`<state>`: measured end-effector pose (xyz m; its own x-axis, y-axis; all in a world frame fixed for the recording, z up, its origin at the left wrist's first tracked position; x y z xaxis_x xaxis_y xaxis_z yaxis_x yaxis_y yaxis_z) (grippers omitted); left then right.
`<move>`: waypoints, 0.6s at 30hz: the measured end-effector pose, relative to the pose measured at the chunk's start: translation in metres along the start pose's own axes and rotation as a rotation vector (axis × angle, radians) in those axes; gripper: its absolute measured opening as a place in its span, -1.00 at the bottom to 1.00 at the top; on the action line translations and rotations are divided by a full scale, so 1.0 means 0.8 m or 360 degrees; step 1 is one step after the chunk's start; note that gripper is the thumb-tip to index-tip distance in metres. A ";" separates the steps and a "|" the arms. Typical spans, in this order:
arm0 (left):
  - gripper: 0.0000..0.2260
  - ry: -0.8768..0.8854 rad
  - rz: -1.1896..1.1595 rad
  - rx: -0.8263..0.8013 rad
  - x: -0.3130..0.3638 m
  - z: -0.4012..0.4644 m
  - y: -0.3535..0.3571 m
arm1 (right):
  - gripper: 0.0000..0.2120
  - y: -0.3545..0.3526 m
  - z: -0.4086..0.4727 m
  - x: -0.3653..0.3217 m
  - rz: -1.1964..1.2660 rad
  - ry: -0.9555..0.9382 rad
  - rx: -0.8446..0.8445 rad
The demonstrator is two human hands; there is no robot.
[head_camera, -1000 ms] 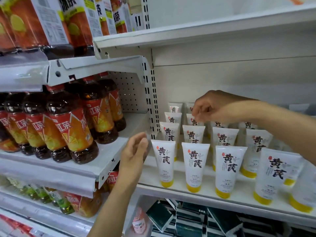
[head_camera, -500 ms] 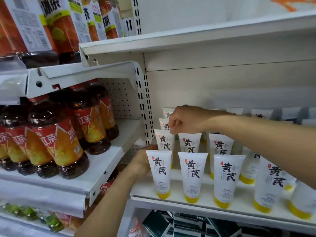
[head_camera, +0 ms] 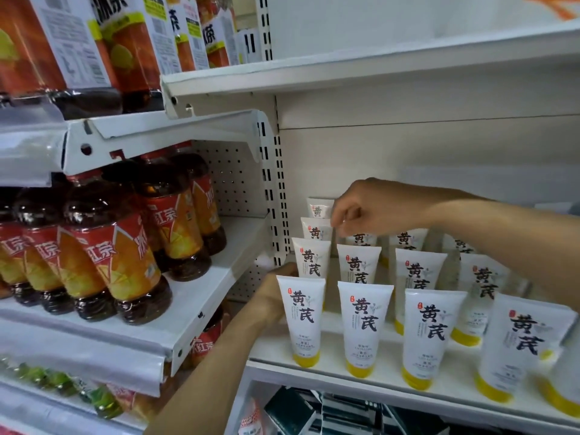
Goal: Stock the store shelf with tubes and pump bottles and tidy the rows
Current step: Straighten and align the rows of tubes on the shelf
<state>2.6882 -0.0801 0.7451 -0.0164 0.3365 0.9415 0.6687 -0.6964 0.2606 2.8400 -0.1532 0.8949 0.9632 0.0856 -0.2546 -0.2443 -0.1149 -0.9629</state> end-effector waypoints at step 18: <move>-0.91 0.0657 0.1114 0.0101 0.087 -0.005 0.000 | -0.90 0.025 -0.025 0.030 0.0032 0.0074 -0.0093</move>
<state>2.6842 -0.0590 0.8114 0.1565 -0.4326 0.8879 0.6661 -0.6175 -0.4183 2.8603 -0.1735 0.8715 0.9627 0.0366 -0.2681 -0.2581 -0.1741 -0.9503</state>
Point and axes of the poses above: each hand's wrist, its own z-axis towards the middle knuckle, its own y-axis out of the palm, x = y × z, the point moved 4 cm from there along z, towards the middle knuckle, and after that the axes turned 9 degrees about -x, right-handed, at the moved point
